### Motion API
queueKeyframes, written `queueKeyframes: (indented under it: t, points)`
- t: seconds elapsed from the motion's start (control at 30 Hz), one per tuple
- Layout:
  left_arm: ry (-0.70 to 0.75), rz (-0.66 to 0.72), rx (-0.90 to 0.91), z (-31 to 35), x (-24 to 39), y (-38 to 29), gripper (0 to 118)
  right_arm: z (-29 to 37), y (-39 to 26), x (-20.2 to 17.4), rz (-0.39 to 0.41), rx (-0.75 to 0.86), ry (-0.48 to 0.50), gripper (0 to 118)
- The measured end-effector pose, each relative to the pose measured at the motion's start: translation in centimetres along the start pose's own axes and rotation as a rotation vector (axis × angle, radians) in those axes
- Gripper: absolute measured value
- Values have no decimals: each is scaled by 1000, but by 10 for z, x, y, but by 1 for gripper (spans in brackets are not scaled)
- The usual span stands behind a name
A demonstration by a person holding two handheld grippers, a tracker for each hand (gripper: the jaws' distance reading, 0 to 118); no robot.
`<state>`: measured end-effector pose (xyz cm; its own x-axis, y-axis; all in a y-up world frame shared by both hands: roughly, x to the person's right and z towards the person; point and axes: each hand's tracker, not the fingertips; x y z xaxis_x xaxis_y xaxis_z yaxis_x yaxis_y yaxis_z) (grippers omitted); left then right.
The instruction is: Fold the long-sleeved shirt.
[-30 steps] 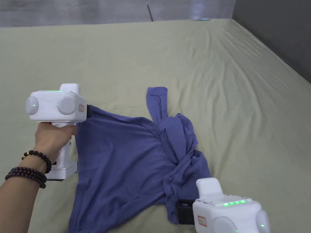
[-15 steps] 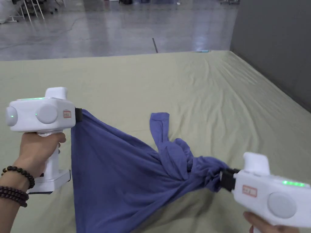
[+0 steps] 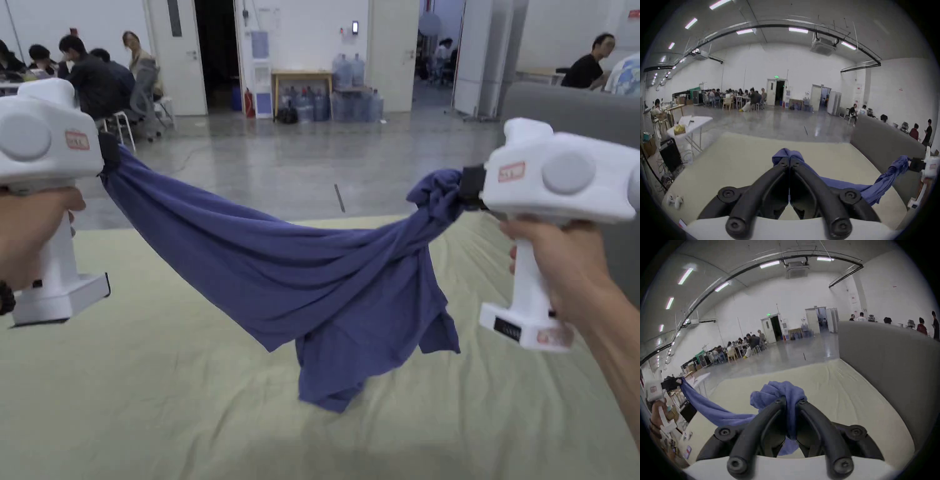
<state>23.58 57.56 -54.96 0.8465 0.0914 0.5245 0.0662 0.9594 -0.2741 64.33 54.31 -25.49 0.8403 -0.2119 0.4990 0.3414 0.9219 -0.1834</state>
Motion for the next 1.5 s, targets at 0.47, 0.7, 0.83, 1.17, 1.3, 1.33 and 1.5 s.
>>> queueKeyframes:
  t: [0.47,0.7,0.83,1.17,1.3,1.33,1.5]
  points:
    - [57,52,130,-31,5,115,0,-60,181,-38,-19,171,5,11]
    - [26,49,23,-75,16,46,0,-107,121,-8,-44,65,-14,11]
    - [18,24,-69,-108,14,-33,0,-154,32,19,-100,-75,-35,11]
    - [-19,46,-259,-86,9,-176,0,-131,-123,62,-230,-214,-15,11]
    - [-39,85,-265,-20,-7,-218,0,-63,-171,80,-110,-247,-21,11]
    - [-36,81,-281,-1,-8,-231,0,-42,-187,80,-99,-251,-24,11]
    - [-37,140,-349,100,-17,-327,0,59,-292,98,-122,-375,-5,11]
